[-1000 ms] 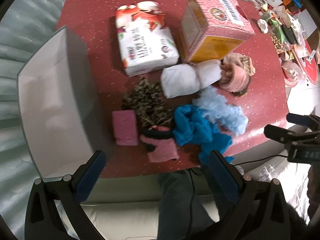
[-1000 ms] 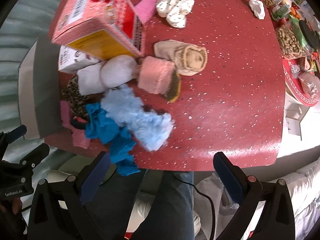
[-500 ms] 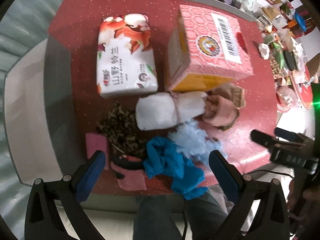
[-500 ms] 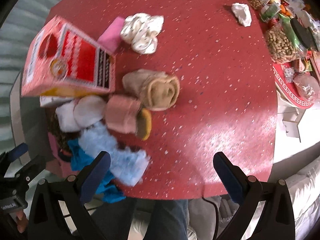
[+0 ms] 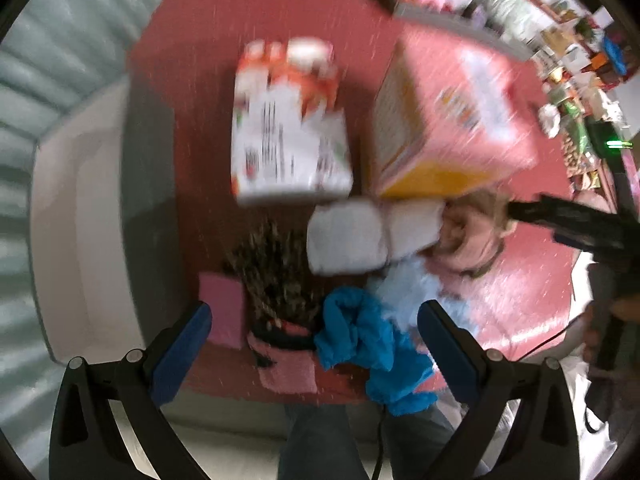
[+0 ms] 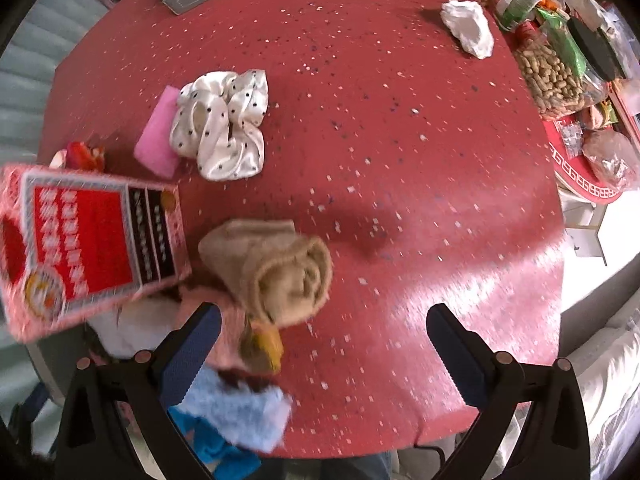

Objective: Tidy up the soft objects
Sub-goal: 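Grasp the beige rolled sock with the right gripper while the left gripper grasps the polka-dot scrunchie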

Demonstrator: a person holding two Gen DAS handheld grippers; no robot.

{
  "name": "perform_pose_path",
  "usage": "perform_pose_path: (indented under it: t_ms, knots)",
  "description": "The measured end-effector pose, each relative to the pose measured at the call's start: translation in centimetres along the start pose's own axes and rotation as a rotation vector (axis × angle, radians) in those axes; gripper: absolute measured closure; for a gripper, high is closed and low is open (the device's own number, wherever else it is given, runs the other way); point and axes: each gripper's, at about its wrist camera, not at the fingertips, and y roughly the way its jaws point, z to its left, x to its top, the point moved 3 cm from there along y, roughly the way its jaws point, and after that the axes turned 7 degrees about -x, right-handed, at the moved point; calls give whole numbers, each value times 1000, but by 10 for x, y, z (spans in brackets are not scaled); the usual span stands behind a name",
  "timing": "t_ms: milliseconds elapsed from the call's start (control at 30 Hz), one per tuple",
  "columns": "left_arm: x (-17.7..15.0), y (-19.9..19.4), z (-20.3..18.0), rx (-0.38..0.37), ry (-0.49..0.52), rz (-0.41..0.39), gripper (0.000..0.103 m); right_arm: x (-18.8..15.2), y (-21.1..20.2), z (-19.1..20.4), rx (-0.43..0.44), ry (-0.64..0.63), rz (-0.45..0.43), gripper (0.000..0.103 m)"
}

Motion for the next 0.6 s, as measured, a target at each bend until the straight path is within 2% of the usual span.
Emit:
perform_pose_path:
  t_ms: [167, 333, 400, 467, 500, 567, 600]
  knots:
    - [29, -50, -25, -2, 115, -172, 0, 10, 20, 20, 2, -6, 13, 0]
    - [63, -67, -59, 18, 210, -236, 0, 3, 26, 40, -22, -33, 11, 1]
    - [71, -68, -72, 24, 238, -246, 0, -1, 27, 43, -9, -24, 16, 15]
    - [78, -65, -86, 47, 262, -261, 0, -5, 29, 44, 22, -16, 34, 40]
    - [82, -62, -92, 43, 273, -261, 0, -5, 31, 42, 41, -11, 42, 41]
    - [89, -55, -105, 23, 291, -250, 0, -9, 28, 39, 71, -2, 31, 62]
    - [92, -51, -112, 16, 300, -244, 0, -10, 27, 35, 81, 2, 25, 64]
